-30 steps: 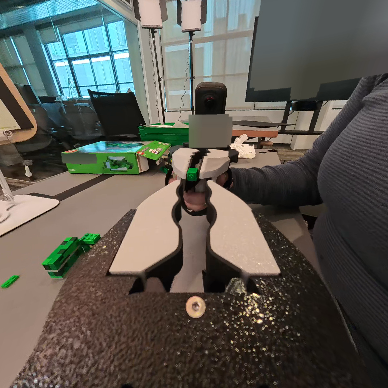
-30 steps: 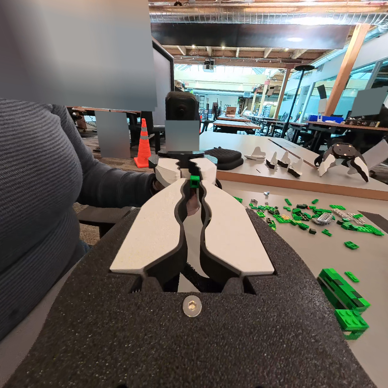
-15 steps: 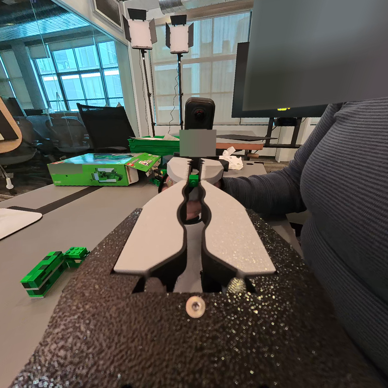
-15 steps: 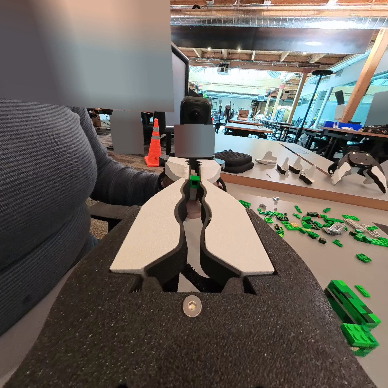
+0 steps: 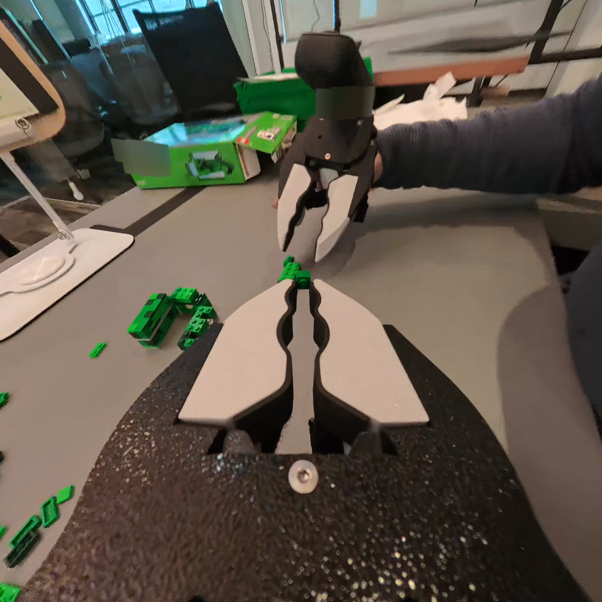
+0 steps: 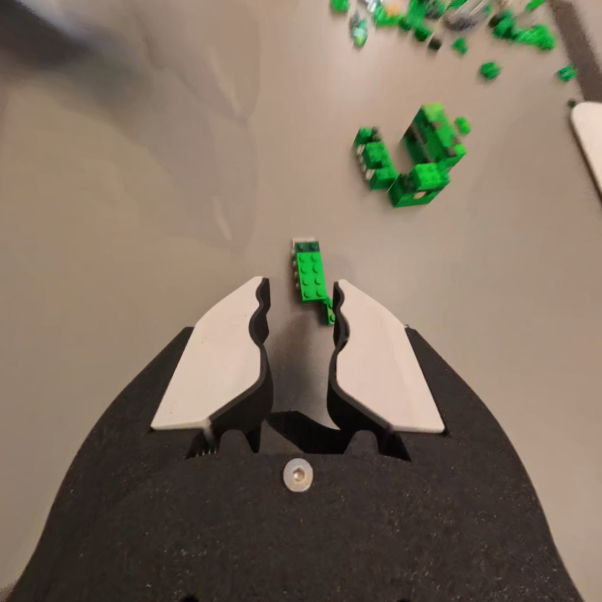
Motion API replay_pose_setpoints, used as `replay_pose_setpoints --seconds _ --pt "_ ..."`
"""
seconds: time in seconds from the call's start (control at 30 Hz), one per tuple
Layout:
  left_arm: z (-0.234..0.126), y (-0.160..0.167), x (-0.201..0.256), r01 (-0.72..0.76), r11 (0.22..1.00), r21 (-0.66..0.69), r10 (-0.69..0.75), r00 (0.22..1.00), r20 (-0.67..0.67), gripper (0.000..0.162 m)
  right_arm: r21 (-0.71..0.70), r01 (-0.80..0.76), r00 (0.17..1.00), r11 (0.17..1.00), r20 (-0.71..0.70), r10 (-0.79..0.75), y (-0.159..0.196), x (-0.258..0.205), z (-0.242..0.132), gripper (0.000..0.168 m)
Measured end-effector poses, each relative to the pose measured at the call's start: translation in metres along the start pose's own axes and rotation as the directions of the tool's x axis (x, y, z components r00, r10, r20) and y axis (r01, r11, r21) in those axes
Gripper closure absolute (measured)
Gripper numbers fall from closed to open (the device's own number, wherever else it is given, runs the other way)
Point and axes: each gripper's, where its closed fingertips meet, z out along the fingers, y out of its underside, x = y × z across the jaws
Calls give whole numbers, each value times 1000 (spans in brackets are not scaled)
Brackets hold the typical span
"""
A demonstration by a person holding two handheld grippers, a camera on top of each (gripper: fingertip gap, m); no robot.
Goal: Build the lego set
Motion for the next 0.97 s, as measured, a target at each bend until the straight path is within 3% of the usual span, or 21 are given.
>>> replay_pose_setpoints --seconds 0.1,0.33,0.5,0.77,0.97 --pt "9 4 1 -9 999 -32 9 1000 -15 155 -94 96 995 991 10 -96 12 1 18 132" --pt "13 13 2 -33 997 -76 31 999 -20 155 -116 55 993 992 106 -43 6 4 32 149" --pt "10 13 -7 -21 997 -78 21 1000 3 155 -101 48 997 994 73 -40 -11 10 32 150" --pt "15 -21 -41 -78 991 -112 83 996 42 155 -106 10 1000 994 -17 -12 -62 31 -2 150" --pt "24 -51 -48 -200 956 -216 193 980 -52 155 -68 102 992 992 -61 -107 -90 27 -20 152"
